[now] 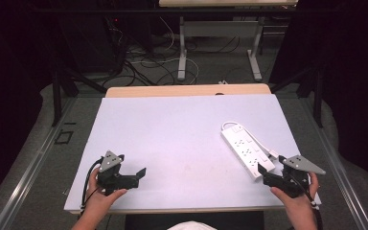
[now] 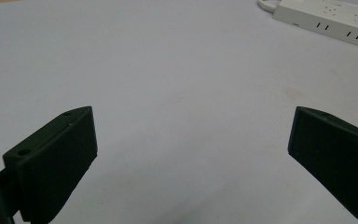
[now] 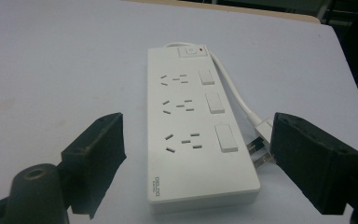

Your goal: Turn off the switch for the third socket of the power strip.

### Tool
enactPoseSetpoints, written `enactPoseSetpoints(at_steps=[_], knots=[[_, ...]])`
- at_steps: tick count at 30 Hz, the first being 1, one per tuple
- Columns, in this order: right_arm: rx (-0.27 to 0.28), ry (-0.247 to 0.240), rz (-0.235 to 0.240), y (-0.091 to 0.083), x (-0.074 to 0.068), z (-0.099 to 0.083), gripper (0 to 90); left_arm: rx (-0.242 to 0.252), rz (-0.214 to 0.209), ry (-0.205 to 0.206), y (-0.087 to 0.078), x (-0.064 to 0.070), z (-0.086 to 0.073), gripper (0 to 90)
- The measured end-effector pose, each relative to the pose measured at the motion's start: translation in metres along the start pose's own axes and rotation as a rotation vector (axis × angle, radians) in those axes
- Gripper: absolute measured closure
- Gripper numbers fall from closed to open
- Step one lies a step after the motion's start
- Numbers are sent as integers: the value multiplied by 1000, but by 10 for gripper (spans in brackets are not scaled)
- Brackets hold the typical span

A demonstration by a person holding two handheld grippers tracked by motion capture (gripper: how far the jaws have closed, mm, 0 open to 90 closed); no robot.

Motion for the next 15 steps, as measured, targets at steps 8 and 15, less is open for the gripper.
enactPoseSetpoints(at_steps=[8,15], knots=[[-5,-27,17,-1,0,7,255,-7,6,-17,-1,-3,-1,8],[-40,-17,51,1,-3,12,326,-7,12,-41,-2,-5,-1,8]])
Point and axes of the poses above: each handheld gripper's, and its own axes: y roughly forward along the jaws, z roughly out of its top, x roughly to its right, the point moved 9 cm from there along y, roughly forward along the jaws, and after that the axes turned 15 degrees about z, right-handed, at the moved point
